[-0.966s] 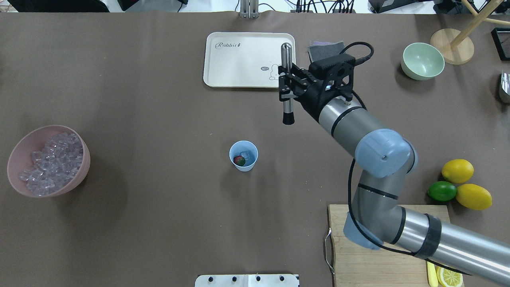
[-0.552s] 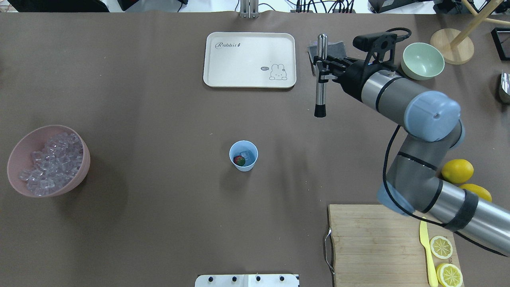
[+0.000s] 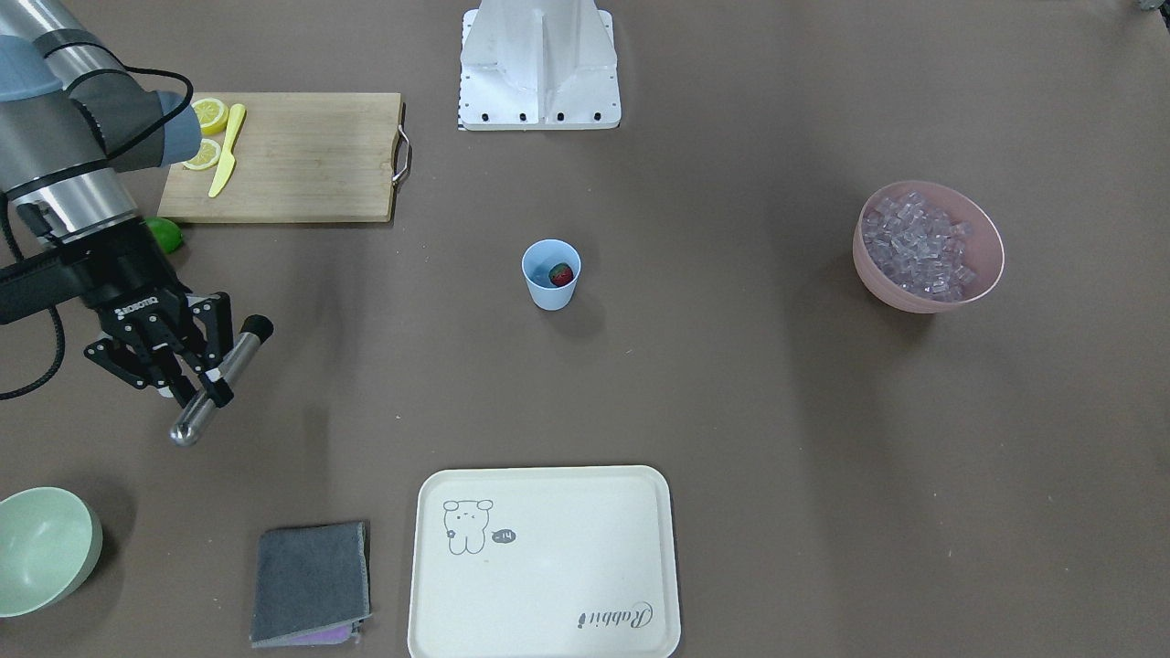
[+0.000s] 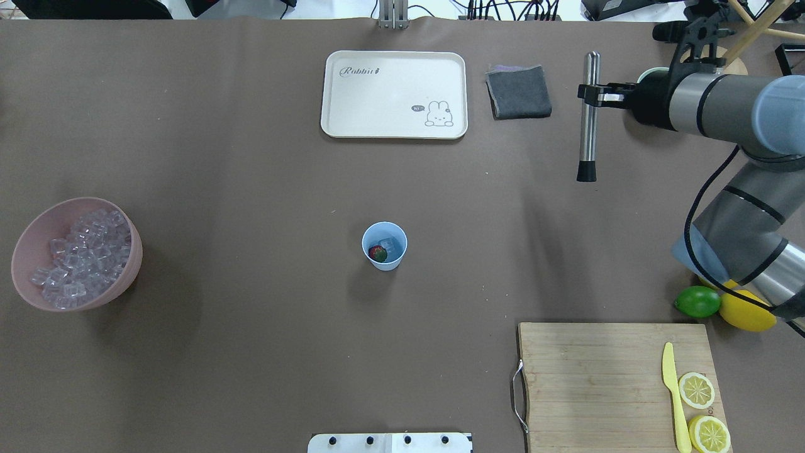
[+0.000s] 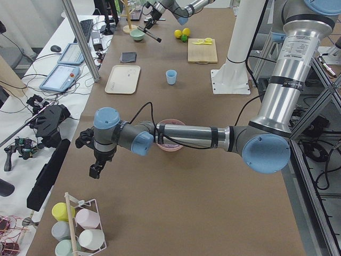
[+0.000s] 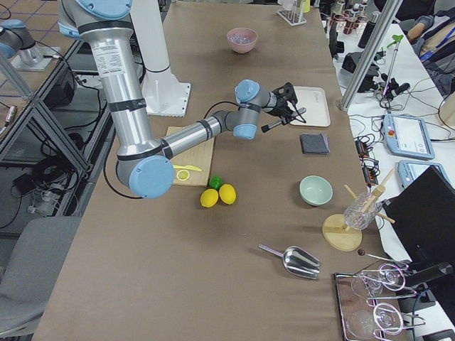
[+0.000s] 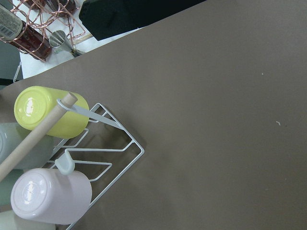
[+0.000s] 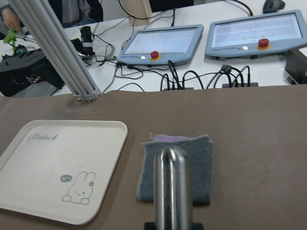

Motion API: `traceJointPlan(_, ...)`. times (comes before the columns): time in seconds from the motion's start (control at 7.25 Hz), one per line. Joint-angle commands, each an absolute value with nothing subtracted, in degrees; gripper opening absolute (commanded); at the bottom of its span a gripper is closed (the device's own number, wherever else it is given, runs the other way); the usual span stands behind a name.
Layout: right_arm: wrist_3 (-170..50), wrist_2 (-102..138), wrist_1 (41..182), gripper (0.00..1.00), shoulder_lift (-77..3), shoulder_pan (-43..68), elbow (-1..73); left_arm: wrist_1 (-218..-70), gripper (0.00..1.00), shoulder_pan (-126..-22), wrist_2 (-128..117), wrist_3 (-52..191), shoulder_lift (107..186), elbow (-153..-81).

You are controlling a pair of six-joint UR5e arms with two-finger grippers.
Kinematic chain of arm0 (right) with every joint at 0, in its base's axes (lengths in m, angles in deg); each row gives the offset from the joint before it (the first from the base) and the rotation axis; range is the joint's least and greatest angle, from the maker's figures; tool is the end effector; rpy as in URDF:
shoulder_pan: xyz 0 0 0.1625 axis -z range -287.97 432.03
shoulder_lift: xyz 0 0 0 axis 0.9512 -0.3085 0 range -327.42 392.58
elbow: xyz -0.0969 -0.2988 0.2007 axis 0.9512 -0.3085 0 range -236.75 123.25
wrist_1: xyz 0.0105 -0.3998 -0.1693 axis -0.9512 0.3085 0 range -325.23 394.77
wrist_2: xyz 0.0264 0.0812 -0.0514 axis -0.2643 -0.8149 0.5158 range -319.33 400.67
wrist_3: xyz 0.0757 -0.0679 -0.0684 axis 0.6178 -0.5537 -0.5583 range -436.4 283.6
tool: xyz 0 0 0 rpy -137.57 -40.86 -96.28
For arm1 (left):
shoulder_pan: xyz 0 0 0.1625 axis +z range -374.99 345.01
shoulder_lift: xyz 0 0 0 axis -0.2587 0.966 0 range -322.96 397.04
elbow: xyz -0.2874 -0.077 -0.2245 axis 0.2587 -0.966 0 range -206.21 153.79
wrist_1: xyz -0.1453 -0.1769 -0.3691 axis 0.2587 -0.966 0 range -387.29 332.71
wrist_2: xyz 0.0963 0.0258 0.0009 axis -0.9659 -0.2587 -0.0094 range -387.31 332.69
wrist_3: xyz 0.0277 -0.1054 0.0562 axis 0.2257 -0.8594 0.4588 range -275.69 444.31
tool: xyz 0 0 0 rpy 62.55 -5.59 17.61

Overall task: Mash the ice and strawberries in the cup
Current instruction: 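Lower the pestle onto the table beside the lemons and release it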

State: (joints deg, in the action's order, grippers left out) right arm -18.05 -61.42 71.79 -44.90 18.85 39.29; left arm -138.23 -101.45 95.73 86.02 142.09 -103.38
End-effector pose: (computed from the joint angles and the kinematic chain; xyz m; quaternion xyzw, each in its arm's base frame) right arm -0.2840 -0.5592 0.3382 0.3291 -0.4868 0.0902 0.8041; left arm -0.0267 -0.6449 0.5616 0.1880 0.2816 0.1000 0.9356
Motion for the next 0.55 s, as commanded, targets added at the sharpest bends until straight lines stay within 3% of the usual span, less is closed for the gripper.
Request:
traceJointPlan(0.0,-17.68,-71.6,79.11,0.0,-46.61,13.35,38.52,-138.3,0.98,-101.3,95.65,86.33,141.81,-104.07)
traceJointPlan(0.41,-17.95,-73.67,85.82,0.0,-47.23,13.05,36.34,-138.38,0.98,-101.3,95.56,86.6,141.81,-105.13)
